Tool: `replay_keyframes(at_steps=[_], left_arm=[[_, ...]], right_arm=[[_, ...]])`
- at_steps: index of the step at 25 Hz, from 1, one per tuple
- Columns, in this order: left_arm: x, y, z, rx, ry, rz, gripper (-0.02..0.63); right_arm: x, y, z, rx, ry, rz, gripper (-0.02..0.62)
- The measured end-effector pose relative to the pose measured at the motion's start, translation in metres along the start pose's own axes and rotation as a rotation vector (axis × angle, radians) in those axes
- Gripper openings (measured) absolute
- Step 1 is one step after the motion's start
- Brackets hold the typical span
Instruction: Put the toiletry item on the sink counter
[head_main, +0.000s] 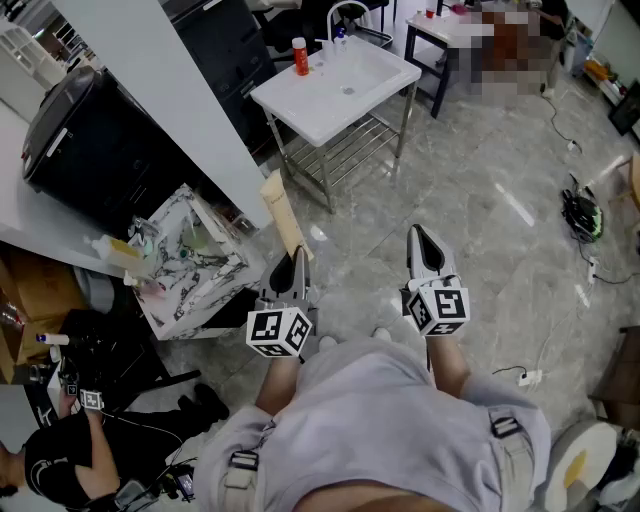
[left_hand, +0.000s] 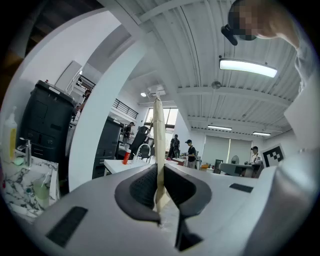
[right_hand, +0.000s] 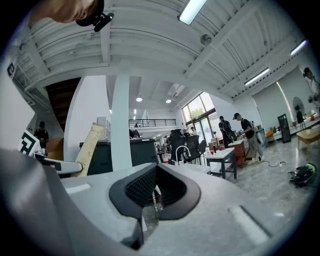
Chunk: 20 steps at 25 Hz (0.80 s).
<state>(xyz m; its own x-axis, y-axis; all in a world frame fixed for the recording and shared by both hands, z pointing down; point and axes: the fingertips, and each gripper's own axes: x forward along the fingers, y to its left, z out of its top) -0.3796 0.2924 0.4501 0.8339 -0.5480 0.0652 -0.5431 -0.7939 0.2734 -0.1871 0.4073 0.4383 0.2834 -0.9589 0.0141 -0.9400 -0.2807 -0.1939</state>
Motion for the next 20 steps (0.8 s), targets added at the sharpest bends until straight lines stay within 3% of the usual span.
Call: replay_keyframes(at_steps=[14, 20], left_arm=[[0.008, -0.024, -0.013, 0.000, 0.012, 0.014, 0.032], [0.021, -0.040, -0.020, 0.003, 0.021, 0.016, 0.032]], right_arm=[[-0.011, -0.028, -0.011, -0.009, 0.016, 0.005, 0.005], [-0.016, -0.052, -0.010, 0.042, 0.009, 0.004, 0.005]])
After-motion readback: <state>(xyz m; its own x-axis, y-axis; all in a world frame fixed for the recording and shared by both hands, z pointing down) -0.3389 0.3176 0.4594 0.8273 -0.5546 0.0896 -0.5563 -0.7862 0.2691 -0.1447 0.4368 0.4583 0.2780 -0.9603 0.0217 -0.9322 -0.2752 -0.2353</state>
